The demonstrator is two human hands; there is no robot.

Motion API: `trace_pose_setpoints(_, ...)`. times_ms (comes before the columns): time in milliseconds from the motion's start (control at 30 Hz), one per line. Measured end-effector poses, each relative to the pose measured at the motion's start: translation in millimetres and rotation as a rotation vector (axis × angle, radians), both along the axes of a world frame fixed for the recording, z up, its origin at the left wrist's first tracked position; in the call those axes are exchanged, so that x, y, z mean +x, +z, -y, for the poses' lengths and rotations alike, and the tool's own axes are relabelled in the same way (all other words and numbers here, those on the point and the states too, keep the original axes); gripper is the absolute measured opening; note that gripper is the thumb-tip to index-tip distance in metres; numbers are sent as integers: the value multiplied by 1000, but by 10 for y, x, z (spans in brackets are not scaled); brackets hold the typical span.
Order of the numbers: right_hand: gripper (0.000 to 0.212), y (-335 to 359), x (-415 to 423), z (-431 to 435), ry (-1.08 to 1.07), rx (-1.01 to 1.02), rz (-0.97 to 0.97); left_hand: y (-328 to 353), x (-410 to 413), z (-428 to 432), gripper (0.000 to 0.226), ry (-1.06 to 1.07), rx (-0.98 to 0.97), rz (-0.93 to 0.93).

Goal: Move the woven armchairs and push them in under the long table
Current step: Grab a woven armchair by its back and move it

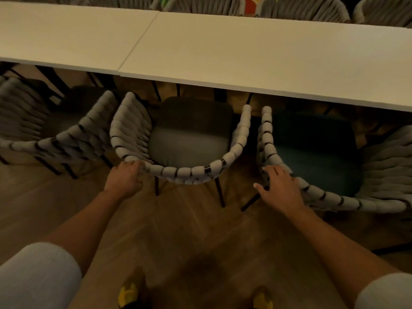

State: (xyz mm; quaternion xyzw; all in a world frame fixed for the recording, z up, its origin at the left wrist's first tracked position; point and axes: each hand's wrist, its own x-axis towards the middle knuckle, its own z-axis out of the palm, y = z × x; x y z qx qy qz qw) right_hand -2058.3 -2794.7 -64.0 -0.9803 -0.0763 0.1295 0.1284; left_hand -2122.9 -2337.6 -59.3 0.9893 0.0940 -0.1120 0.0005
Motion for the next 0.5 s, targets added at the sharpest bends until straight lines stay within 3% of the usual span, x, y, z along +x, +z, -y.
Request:
trace_pose_setpoints(267,65,-174,-432,-2206,21,110,123,-52,-100,-1606,62,-147,-88,33)
trace_pose_setpoints(500,82,-497,-348,-4052,35,31,82,-125,19,-3347,64,-156,-47,78)
